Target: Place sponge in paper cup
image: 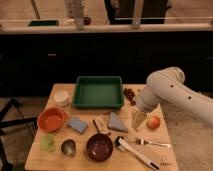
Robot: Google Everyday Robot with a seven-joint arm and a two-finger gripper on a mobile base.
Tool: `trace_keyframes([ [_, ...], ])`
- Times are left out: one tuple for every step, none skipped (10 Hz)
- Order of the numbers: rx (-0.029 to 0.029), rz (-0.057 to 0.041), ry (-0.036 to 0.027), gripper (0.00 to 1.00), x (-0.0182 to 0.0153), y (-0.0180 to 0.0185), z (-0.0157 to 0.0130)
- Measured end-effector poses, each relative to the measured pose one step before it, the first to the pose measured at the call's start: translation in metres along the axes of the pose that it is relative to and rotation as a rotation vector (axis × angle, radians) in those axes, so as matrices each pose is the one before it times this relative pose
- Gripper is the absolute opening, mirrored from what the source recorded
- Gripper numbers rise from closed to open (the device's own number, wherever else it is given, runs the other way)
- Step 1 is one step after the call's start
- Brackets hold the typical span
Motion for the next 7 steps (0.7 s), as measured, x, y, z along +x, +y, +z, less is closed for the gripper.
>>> trace_keyframes([
  [0.00107,0.00295,0.00014,0.8,0.00146,0.00019,-0.00066],
  [0.00005,-0.0001,0.00027,0.8,0.00015,-0.00001,0.00003],
  [-0.00077,-0.00364,-0.00109,0.8,-0.00227,-0.00028,0.00054],
  [0.00591,0.01415,0.00088,0.8,0.00133,-0.00079,-0.00007],
  [0.01969,0.05028,-0.01029,0.8,0.00345,-0.00119,0.00126],
  [0.01943,0.08244,-0.05121,0.8,0.00228,-0.00125,0.00258],
  [0.01487,0.06586,-0.07603,0.8,-0.00373,-0.00072,0.00116],
])
